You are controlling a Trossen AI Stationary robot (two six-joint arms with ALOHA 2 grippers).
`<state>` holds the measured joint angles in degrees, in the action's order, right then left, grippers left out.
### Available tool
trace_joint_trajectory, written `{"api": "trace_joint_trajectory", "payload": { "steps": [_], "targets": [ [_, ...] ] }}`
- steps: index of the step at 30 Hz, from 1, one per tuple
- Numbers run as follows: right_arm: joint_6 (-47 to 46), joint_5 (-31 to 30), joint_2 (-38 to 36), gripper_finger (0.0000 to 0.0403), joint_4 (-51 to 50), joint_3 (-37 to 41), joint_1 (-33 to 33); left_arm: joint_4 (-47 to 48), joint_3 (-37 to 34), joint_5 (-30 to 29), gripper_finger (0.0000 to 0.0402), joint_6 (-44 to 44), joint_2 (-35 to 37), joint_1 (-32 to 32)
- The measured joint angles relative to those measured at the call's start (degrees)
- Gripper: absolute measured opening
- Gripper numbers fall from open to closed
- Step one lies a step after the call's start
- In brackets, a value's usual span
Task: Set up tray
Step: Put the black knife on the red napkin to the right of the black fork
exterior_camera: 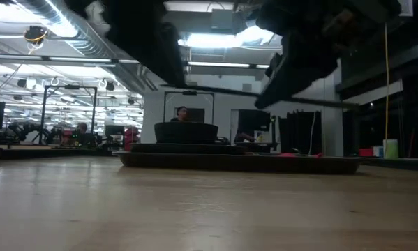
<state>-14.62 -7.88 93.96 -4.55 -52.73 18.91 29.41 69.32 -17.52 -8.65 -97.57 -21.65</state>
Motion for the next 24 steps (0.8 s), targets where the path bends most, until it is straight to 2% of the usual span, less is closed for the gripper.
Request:
{"api": "trace_joint_trajectory", "payload": {
  "steps": [9, 14, 20, 24],
  "targets": [
    [0.4, 0.7, -2.3, 0.005, 0.2, -0.1, -5.1, -25.8, -26.4, -1.0, 0.0089, 5.9, 19.7, 0.9],
    [-1.8, -0.7, -2.3, 0.0051, 0.4, -0.1, -9.5, -34.7, -38.6, 0.6, 0.0073, 12.3, 30.7, 3.5],
    [-1.6, -0.3, -2.3, 0.0051, 0.5, -0.1, -13.5, -44.0, -49.3, 6.0, 0.0052, 13.9, 42.3, 7.1],
    [-0.3, -1.3, -2.4, 0.0051, 0.7, 0.0, -14.5, -47.3, -53.1, 8.8, 0.0042, 14.1, 47.9, 8.1]
  ]
}}
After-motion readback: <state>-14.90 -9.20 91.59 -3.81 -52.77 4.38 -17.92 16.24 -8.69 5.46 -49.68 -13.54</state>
